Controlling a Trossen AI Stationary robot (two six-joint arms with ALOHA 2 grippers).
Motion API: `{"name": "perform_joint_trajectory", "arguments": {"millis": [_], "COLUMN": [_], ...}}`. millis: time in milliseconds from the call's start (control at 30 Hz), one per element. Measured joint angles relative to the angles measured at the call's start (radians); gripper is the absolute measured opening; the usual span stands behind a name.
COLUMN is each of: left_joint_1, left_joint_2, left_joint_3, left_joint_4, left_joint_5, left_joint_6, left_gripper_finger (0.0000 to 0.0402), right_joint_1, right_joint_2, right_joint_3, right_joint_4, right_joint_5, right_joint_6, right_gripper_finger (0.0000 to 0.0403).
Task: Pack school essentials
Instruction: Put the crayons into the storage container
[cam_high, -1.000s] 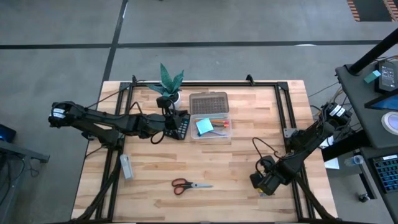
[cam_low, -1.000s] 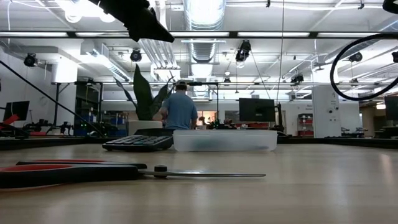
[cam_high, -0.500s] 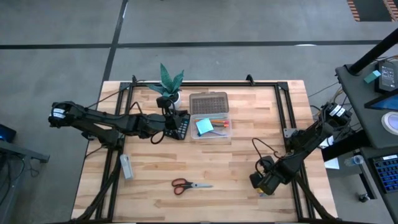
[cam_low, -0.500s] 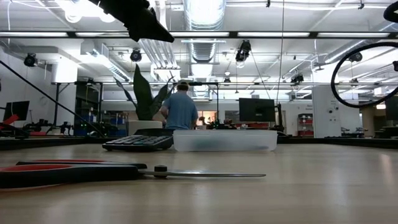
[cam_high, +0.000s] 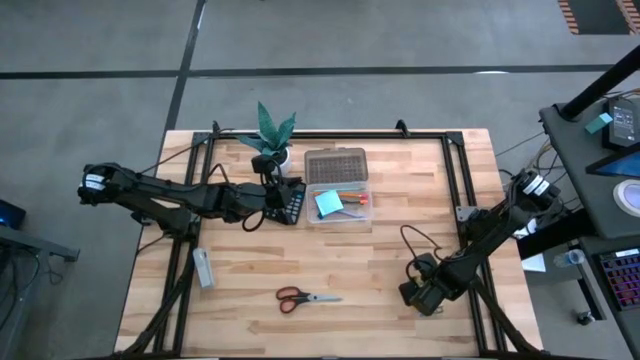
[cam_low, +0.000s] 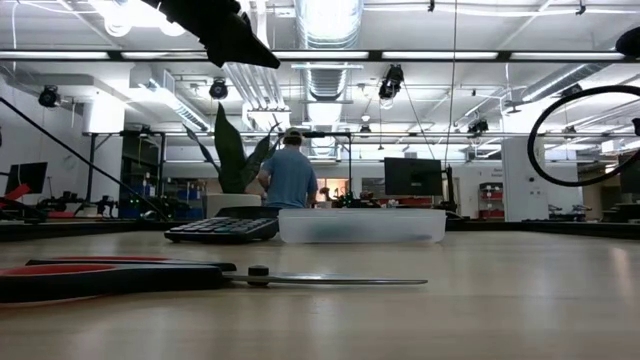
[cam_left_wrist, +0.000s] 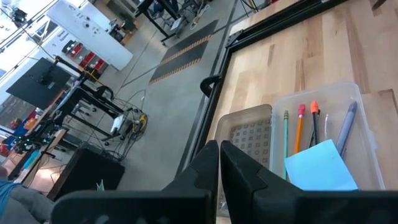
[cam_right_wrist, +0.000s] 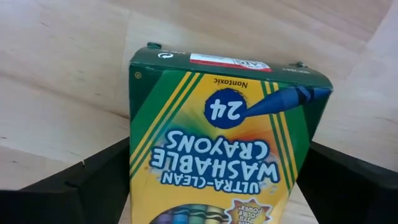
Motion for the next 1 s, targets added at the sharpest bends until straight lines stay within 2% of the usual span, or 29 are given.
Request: {"name": "perform_joint_trajectory", "arguments": {"millis": [367, 600, 733, 1000], "left_joint_1": [0.0, 0.0, 0.0, 0.0], "left_joint_2": [0.0, 0.0, 0.0, 0.0], "left_joint_3": [-0.001, -0.001, -0.001, -0.012], "left_joint_4": [0.0, 0.0, 0.0, 0.0], "left_joint_5": [0.0, 0.0, 0.0, 0.0], "left_joint_6": [0.0, -0.001, -0.002, -0.002], "left_gripper_finger": [0.0, 0.0, 0.0, 0.0], "right_joint_1": [-0.019, -0.07, -0.117, -0.224], "right_joint_2": [-0.028, -0.091, -0.131, -0.161], "right_joint_3": [-0.003, 0.002, 0.01, 0.01], "right_joint_4": [-0.006, -0.006, -0.005, -0.004], "right_joint_5": [0.003, 0.013, 0.071, 0.113], "right_joint_6": [-0.04, -0.127, -0.184, -0.346], "right_gripper_finger": [0.0308, 0.0311, 0.0311, 0.0313]}}
